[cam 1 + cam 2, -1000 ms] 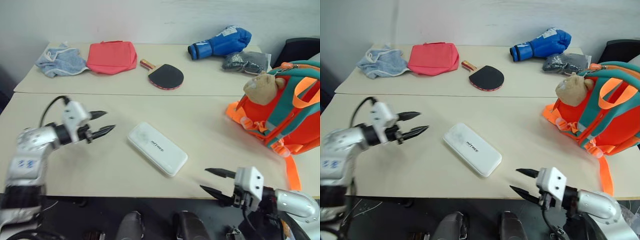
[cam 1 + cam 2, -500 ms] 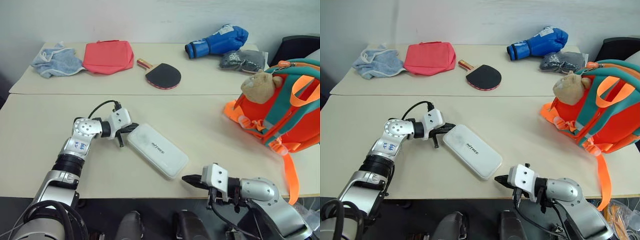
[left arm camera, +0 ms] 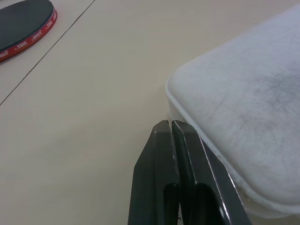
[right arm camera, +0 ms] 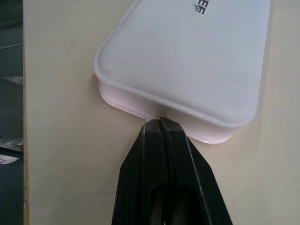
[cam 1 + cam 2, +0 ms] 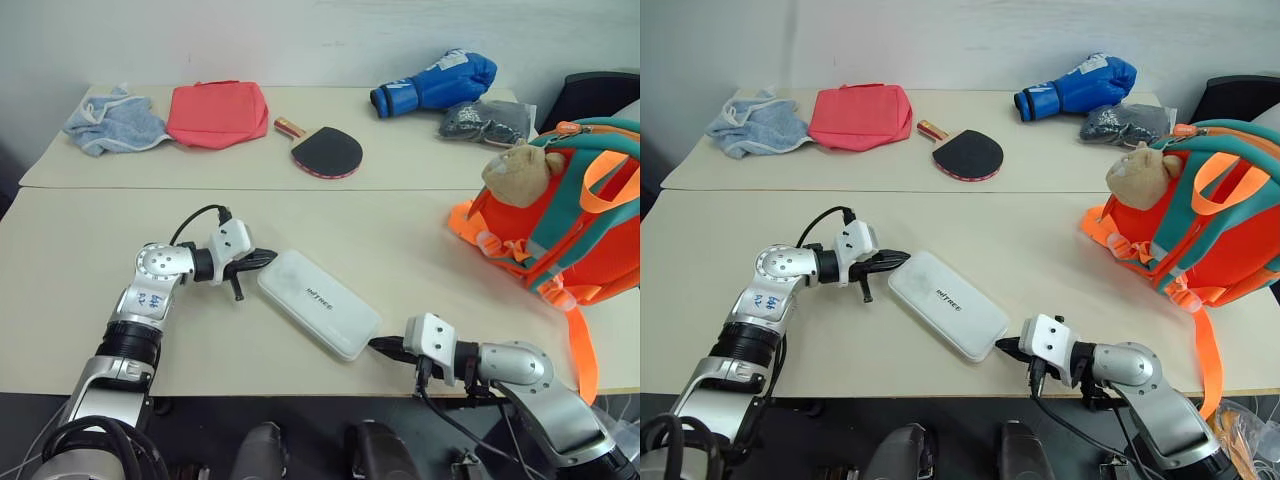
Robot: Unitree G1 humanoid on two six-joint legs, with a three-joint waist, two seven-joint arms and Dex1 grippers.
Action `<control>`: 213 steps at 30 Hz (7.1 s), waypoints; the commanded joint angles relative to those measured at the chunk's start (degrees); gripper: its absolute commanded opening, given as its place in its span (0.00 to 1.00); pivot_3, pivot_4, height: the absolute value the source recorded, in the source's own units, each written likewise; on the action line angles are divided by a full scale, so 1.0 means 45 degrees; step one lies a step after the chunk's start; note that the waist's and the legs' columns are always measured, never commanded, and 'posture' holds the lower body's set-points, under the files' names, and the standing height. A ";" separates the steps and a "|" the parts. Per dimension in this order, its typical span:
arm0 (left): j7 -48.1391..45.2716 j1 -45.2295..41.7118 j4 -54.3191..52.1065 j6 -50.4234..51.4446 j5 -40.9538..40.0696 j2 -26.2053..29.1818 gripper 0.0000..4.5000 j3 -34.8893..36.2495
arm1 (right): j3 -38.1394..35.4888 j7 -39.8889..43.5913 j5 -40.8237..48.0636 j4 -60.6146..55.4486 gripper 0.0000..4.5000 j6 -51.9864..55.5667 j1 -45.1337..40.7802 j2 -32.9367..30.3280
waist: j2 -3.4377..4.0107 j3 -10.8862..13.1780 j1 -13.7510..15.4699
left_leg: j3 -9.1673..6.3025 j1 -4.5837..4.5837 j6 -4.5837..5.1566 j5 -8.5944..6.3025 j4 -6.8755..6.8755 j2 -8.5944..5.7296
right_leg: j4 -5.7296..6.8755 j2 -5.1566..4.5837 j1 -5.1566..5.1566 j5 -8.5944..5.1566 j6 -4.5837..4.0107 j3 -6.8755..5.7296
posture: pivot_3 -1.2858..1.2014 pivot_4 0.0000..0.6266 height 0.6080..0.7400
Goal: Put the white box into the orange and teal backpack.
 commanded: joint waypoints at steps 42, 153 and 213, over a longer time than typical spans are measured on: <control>0.1920 -0.0313 -0.1287 2.1069 -0.8847 0.2258 0.89 0.2413 | -0.1297 0.1231 -0.0520 0.3549 0.00 -0.1453 -0.2870 -0.0894 | 0.0011 0.0006 0.0009 | -0.0030 0.0010 -0.0011 0.0005 -0.0014 -0.0020 | 0.0004 -0.0017 0.0013 -0.0001 -0.0002 -0.0006 | 0.52 0.24 1.00; 0.1507 0.4465 -0.9802 0.9153 -1.2194 0.1881 0.29 0.7148 | -0.3117 0.0497 0.9490 -0.0808 0.00 0.6901 -0.5707 0.0044 | 0.0023 0.0025 -0.0045 | -0.0057 -0.0186 0.0043 -0.0042 0.0100 -0.0006 | -0.0019 -0.0029 -0.0106 0.0017 0.0030 -0.0029 | 0.52 0.24 1.00; -0.4138 -0.1143 -0.6588 0.8974 -0.9208 0.3658 0.94 0.3339 | -0.2332 -0.0311 0.7357 -0.0066 0.00 0.5643 -0.5729 0.2069 | 0.0027 0.0038 -0.0003 | -0.0076 -0.0261 0.0040 -0.0019 0.0146 -0.0018 | 0.0058 -0.0020 -0.0197 0.0020 0.0037 0.0006 | 0.52 0.24 1.00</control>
